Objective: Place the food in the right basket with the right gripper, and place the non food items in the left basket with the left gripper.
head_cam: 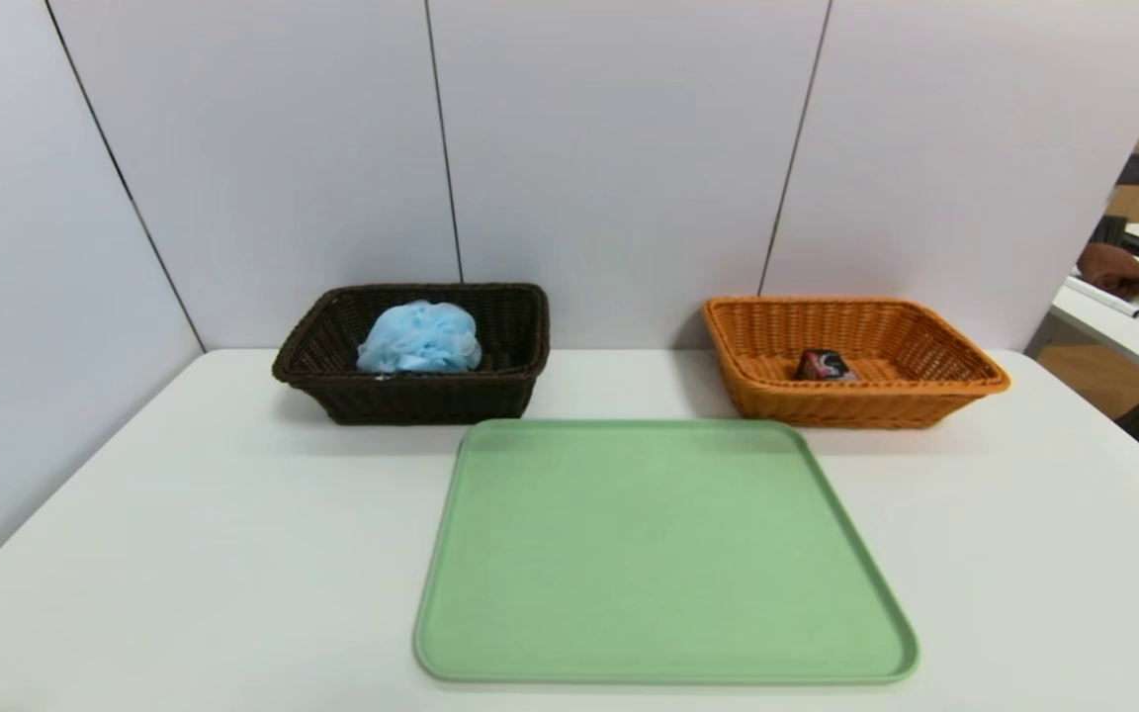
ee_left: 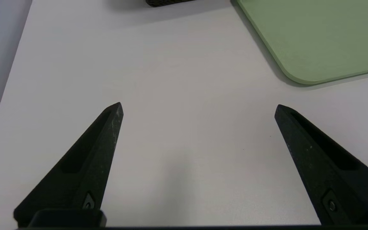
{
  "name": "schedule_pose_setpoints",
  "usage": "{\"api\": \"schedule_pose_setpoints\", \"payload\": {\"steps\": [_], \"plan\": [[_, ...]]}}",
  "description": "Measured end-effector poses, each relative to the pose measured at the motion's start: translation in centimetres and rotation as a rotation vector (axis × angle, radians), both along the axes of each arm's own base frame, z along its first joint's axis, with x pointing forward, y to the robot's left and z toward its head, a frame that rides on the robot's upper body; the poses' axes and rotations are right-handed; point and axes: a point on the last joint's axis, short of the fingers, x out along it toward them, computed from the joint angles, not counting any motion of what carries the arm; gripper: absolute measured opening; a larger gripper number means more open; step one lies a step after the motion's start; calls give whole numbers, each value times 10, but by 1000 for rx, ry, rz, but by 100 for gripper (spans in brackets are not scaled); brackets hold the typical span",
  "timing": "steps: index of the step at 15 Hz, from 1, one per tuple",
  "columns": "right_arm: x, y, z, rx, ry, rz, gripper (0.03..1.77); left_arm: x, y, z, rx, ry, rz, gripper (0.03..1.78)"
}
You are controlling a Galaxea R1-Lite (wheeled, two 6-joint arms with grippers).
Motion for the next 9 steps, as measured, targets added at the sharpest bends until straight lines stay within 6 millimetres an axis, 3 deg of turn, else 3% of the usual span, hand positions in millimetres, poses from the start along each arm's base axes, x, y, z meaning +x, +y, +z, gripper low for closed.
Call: {"api": "schedule_pose_setpoints", "payload": {"steps": [5,9], "plan": [[-10,-2,-18,1,-21,1,170,-11,0,-14,3,-44,0,169],[-13,-2,-17,-5,-48,-11,170,-15,0,-21,2,-64,3,169]]}}
